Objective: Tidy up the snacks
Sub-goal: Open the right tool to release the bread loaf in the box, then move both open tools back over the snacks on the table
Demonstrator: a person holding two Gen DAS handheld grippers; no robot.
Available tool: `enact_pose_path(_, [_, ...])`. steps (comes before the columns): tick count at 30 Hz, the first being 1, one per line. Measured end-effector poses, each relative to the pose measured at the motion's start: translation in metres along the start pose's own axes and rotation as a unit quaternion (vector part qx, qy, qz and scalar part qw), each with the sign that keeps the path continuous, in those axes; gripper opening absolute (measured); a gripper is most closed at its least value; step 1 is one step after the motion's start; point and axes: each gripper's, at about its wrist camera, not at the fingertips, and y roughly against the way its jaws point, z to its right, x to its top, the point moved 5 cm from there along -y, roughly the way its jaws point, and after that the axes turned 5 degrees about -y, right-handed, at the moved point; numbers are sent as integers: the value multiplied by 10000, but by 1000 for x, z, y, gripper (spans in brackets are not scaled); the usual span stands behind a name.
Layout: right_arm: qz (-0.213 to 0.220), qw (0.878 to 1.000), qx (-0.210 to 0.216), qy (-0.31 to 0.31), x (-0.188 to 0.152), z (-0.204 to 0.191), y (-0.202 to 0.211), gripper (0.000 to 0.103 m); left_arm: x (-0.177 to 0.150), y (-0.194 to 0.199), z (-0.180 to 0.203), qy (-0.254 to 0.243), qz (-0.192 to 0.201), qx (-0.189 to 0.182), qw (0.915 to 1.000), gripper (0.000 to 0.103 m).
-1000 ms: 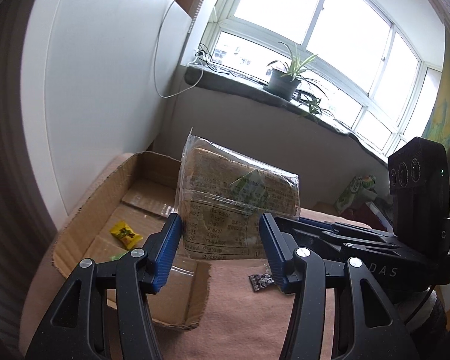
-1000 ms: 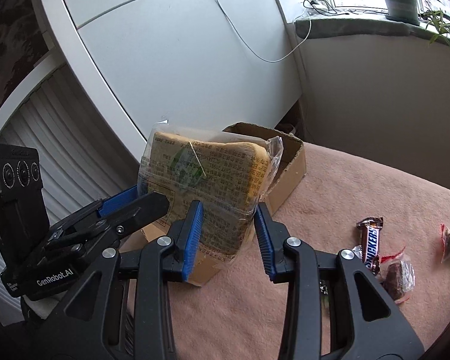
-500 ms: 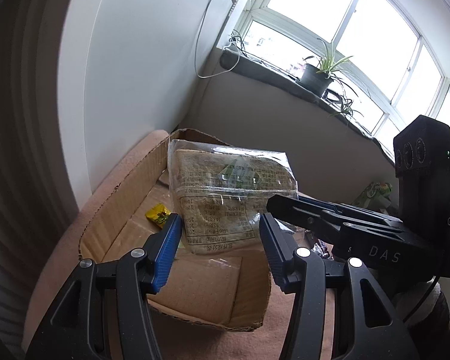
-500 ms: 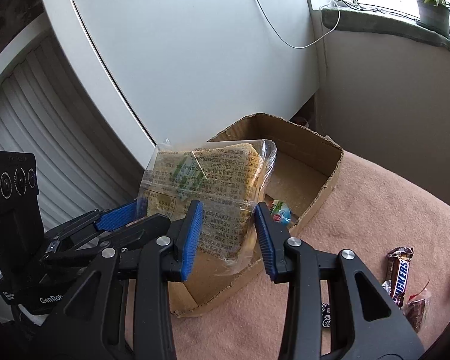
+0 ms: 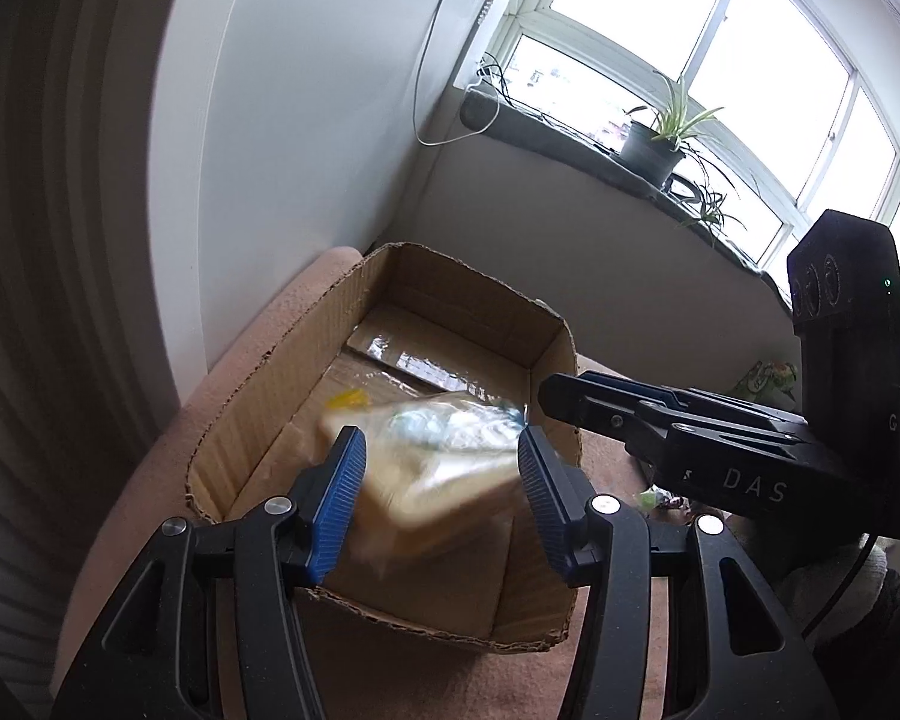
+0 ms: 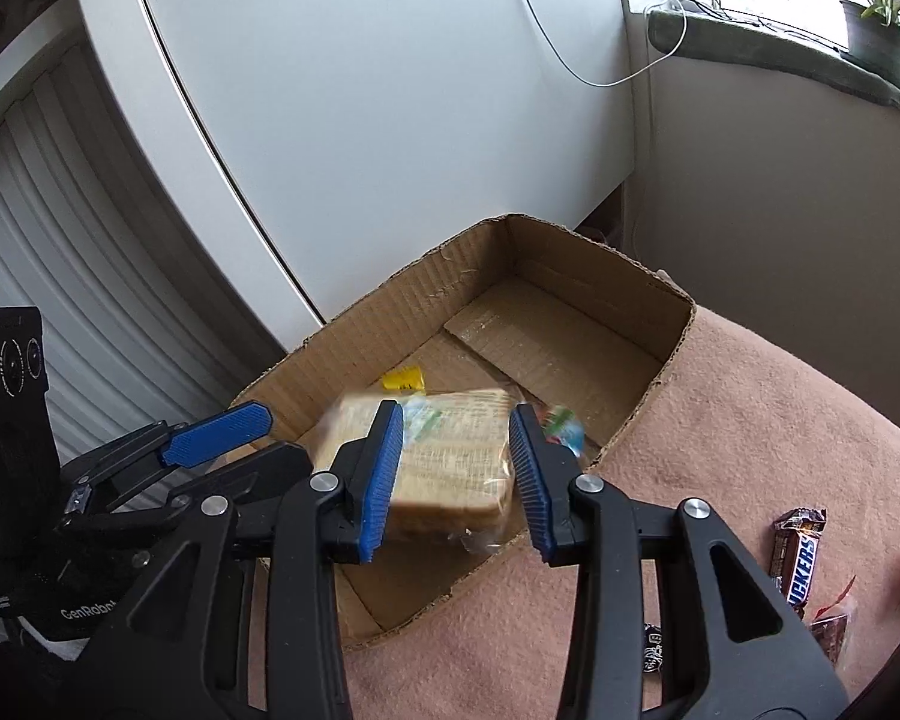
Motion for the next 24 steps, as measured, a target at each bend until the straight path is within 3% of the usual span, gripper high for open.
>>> enact_pose_path(5, [123, 9999, -52, -51, -2, 5, 15, 49, 3, 5, 5, -57, 57, 8, 10000, 51])
enact_pose_path(11, [312, 9993, -136, -126, -6, 16, 40, 51, 3, 9, 16, -179, 107, 23, 9998, 51])
enact_pose_path(18, [658, 9964, -516, -151, -24, 42, 86, 89, 1, 18, 36, -395, 208, 74, 9990, 55])
enact_pose_path(24, [882, 9909, -981, -257, -50, 82, 132, 101, -4, 22, 60, -585, 232, -28, 9980, 56])
